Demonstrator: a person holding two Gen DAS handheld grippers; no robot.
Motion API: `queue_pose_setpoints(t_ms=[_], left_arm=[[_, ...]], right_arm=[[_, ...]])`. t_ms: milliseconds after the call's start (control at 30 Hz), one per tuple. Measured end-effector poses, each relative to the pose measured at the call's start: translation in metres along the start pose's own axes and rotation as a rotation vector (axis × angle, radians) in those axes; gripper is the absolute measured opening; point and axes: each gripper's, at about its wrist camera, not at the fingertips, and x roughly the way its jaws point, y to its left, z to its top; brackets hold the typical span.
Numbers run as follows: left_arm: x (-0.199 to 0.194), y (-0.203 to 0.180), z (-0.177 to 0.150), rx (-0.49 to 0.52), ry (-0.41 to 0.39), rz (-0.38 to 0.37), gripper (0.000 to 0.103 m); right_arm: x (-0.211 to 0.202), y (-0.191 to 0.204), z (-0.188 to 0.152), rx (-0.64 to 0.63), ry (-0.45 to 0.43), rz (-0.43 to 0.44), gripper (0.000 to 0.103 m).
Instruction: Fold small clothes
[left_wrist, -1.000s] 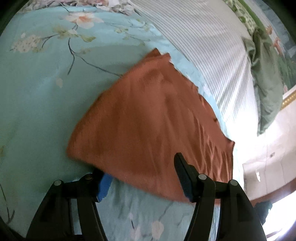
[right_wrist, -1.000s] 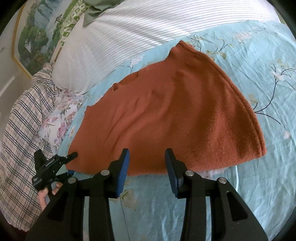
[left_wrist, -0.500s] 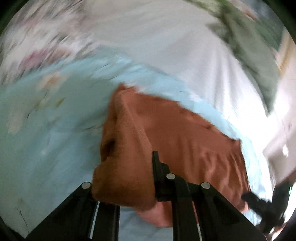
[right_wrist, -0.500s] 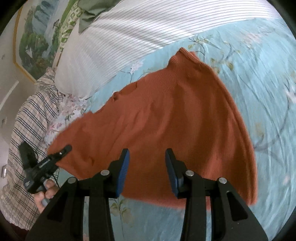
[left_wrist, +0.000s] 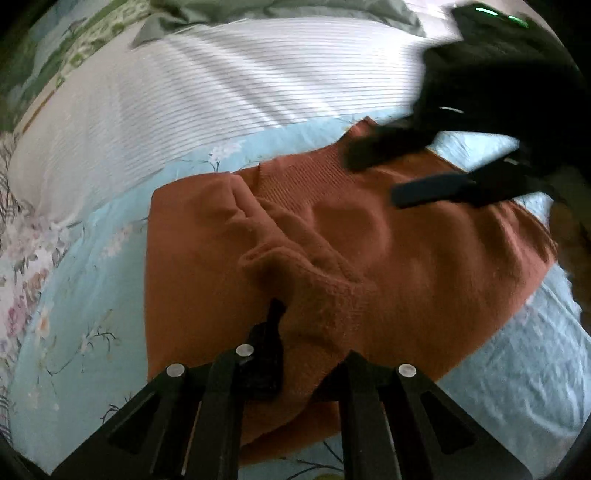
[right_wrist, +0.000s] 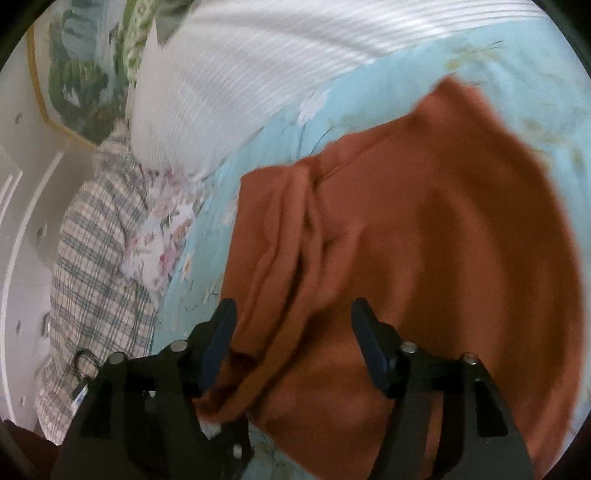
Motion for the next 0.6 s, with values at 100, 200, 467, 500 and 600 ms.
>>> queue_pose_setpoints(t_ms=[100, 200, 467, 500, 600], left_arm=[[-0.003, 0.006, -0.001, -0.003, -0.013, -0.022, 0.007], [-0.007, 0.010, 0.000, -0.027, -0.020, -0.052, 0.007], [-0.029, 0.010, 0.015, -0.048, -0.052, -0.092, 0.006], [-0.033, 0.010, 0.020, -0.056, -0.060, -0.110, 0.006], [-0.046, -0.003, 0.039, -0.062, -0.100, -0.184, 0.007]], right_arm=[[0.039, 0.007, 0.021, -0.031, 0.075, -0.009, 0.067], [0.073, 0.015, 0.037, -0.065, 0.117, -0.038, 0.049], [0.037, 0.043, 0.053, -0.200, 0.014, -0.045, 0.015], [0.020, 0.045, 0.054, -0.217, -0.018, -0.044, 0.015], [-0.032, 0.035, 0.056, -0.249, -0.097, -0.070, 0.015]])
